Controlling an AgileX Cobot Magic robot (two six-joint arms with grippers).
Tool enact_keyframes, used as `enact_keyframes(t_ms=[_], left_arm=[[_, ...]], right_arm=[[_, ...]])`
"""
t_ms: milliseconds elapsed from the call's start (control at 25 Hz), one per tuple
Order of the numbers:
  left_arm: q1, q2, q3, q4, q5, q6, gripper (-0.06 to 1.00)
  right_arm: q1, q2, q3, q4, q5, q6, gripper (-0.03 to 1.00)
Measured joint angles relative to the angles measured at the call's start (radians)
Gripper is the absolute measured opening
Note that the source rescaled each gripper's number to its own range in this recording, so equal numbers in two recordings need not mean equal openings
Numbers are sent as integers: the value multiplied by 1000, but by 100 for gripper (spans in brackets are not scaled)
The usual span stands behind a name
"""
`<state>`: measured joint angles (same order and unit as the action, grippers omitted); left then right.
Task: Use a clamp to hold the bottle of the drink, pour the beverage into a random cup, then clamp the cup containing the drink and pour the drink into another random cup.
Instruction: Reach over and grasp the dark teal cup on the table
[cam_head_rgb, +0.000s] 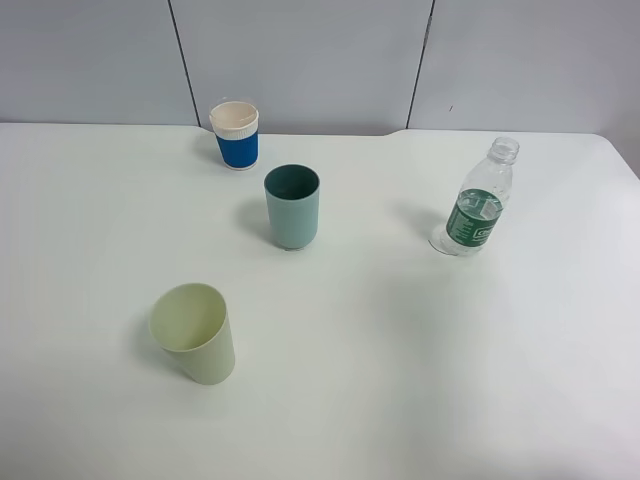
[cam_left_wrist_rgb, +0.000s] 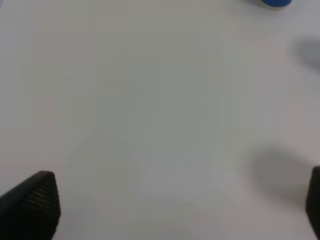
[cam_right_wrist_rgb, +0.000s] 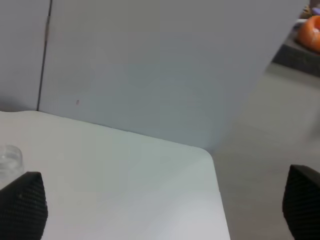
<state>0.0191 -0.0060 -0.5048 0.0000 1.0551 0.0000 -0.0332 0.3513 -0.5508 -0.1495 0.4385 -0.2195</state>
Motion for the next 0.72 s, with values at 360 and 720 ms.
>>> enact_keyframes(t_ms=[360,720], left_arm=[[0,0,0,0,0,0,100],[0,0,0,0,0,0,100]], right_arm=[[-5,-299,0,60,276,105,94],[-6,-353,-12,133,573,180,94]])
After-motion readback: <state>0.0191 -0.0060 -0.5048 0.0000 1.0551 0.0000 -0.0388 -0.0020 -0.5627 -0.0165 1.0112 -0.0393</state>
